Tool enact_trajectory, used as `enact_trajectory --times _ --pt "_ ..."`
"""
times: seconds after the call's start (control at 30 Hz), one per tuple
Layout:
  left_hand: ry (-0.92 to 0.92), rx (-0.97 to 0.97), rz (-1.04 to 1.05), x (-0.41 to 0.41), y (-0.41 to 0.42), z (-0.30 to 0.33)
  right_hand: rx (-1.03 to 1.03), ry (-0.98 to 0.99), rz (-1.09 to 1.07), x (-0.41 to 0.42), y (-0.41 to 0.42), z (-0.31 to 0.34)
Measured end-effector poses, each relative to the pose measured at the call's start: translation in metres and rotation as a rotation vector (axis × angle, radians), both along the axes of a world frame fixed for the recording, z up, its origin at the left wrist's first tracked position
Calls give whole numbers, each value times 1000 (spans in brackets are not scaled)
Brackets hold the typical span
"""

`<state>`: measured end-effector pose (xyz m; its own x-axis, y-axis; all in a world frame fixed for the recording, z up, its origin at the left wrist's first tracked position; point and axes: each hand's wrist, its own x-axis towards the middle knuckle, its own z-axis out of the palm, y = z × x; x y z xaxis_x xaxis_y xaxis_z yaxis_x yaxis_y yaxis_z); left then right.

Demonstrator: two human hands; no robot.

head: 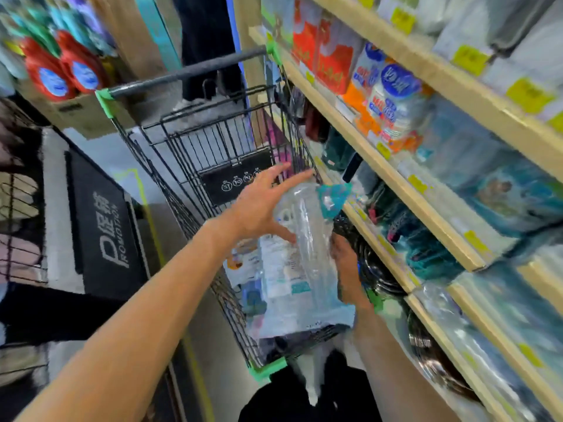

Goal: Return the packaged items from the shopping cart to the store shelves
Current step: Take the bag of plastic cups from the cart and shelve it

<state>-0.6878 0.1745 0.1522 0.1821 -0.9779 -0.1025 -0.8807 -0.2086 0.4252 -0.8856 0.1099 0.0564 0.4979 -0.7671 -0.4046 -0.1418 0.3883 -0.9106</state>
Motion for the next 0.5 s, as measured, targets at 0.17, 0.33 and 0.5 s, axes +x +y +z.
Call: enact_trajectory --times 0.17,0.33,0.5 --pt "-421 26 -343 -17 -33 30 69 -86 57 -20 -40 25" --pt "-630 -20 -590 -50 -61 47 -12 -60 48 -52 -50 26" --pt "-545 131 -588 -59 -41 42 69 -144 -117 -81 -59 34"
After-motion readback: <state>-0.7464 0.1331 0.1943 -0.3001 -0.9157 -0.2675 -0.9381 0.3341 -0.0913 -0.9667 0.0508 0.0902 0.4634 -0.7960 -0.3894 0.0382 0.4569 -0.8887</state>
